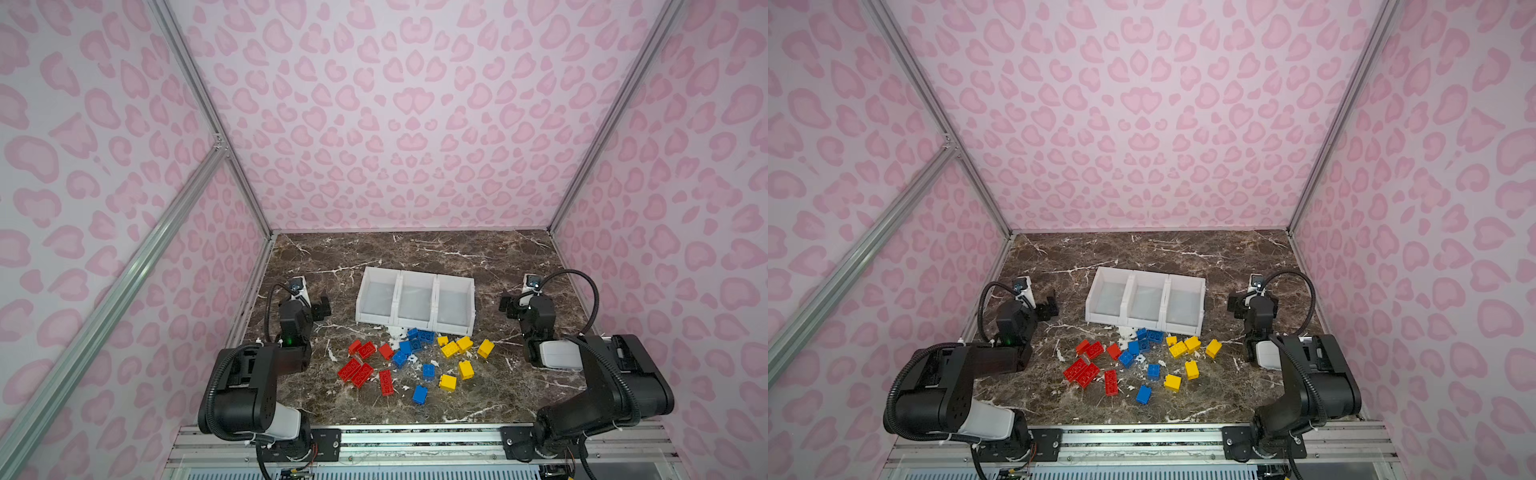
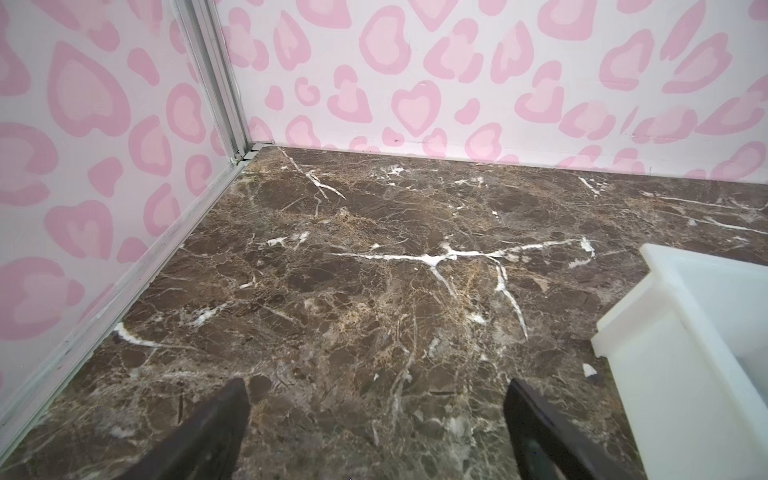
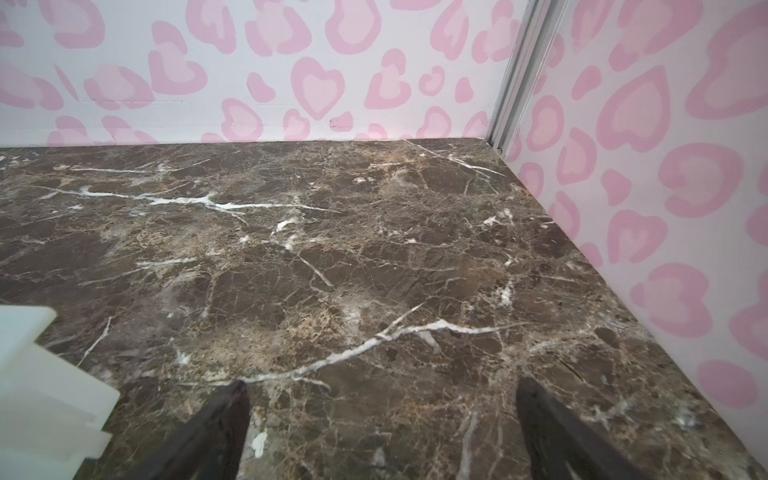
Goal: Sort the legos into containers by color
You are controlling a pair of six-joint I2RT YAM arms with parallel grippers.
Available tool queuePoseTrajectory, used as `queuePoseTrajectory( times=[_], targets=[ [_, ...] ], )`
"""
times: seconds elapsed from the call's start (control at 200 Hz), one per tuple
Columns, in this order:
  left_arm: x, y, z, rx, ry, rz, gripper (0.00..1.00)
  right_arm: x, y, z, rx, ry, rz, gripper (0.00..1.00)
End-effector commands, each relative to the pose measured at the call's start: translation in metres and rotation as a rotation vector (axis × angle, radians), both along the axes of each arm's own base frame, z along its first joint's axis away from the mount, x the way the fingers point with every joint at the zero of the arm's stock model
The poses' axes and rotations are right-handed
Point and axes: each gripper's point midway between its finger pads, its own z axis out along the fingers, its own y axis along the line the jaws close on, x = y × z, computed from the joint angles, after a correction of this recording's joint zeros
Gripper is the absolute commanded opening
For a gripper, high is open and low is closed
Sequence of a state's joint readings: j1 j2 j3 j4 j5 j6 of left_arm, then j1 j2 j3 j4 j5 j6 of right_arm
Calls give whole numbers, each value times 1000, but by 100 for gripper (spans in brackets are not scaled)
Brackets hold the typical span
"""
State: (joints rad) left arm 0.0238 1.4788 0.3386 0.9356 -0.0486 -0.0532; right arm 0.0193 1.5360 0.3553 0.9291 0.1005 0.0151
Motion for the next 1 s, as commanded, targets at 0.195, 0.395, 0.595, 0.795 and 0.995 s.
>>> queuePoseTrajectory(
  times=[0.195,0.395,0.595,0.795,0.995],
  targets=[
    [2,-1,8,4,-30,-9,97,1,1,2,-1,-6,6,100],
    [2,-1,8,1,-31,-9,97,2,0,0,3,-2,3,100],
    [3,-1,7,3,-25,-8,97,2,0,1,9,-2,3,100],
    [3,-1,7,2,-24,-8,97,3,0,0,9,2,3,100],
    [4,0,6,5,-17,-3,97,3,0,-1,10,4,3,100]
  ],
)
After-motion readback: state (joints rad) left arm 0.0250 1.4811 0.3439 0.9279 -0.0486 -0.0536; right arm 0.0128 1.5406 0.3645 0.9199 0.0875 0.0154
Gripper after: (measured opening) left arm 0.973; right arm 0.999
